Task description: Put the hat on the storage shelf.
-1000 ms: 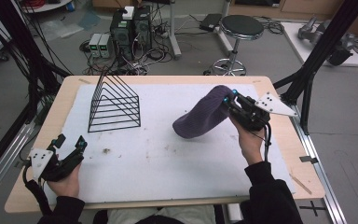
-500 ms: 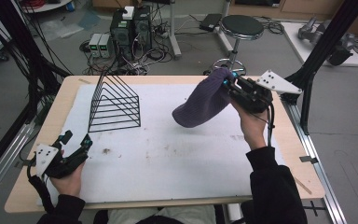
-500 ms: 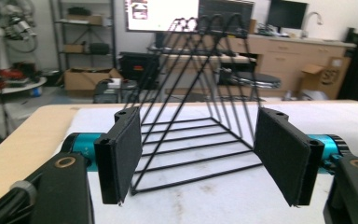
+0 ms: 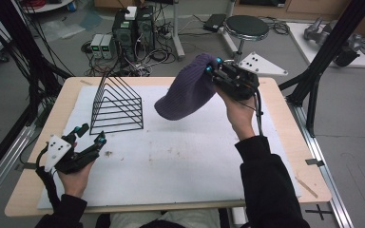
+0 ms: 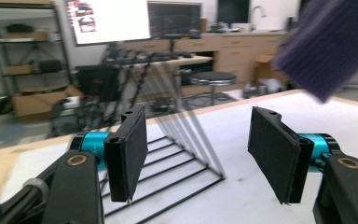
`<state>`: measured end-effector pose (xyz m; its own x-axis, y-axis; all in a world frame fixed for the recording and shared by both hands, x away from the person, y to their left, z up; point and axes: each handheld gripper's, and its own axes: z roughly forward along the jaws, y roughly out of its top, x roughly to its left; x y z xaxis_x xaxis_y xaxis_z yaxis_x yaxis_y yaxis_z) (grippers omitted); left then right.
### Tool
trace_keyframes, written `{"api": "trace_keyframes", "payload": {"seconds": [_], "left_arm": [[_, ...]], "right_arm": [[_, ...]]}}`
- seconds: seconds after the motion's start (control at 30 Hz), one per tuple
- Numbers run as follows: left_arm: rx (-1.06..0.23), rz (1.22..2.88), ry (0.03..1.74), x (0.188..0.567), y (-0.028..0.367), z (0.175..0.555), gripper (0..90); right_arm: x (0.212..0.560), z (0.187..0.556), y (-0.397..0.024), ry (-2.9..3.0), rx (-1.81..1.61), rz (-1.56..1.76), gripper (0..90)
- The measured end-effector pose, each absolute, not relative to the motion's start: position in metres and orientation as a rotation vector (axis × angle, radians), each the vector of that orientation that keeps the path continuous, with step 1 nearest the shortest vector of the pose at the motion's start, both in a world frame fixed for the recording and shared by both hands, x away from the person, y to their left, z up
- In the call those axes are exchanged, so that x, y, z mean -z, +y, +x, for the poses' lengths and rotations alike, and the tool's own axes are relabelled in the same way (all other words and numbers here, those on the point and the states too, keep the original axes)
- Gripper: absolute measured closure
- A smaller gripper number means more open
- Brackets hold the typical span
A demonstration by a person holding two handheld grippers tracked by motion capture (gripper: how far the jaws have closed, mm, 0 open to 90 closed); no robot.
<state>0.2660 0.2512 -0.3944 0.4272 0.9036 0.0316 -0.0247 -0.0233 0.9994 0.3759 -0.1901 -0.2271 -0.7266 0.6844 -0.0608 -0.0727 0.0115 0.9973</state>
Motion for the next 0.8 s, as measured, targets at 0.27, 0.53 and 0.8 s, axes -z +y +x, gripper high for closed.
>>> {"api": "trace_keyframes", "payload": {"seconds": [0.27, 0.53, 0.8], "left_arm": [[-0.732, 1.452, 0.733, 0.376, 0.232, 0.289, 37.9], [-0.66, 1.517, 0.604, 0.36, 0.194, 0.308, 39.4], [-0.6, 1.543, 0.577, 0.352, 0.171, 0.321, 39.4]], "right_arm": [[0.233, 0.382, -0.176, 1.761, -1.8, 0.623, 78.9], [0.235, 0.382, -0.171, 1.787, -1.797, 0.621, 78.8], [0.236, 0.377, -0.164, 1.81, -1.804, 0.602, 78.7]]}}
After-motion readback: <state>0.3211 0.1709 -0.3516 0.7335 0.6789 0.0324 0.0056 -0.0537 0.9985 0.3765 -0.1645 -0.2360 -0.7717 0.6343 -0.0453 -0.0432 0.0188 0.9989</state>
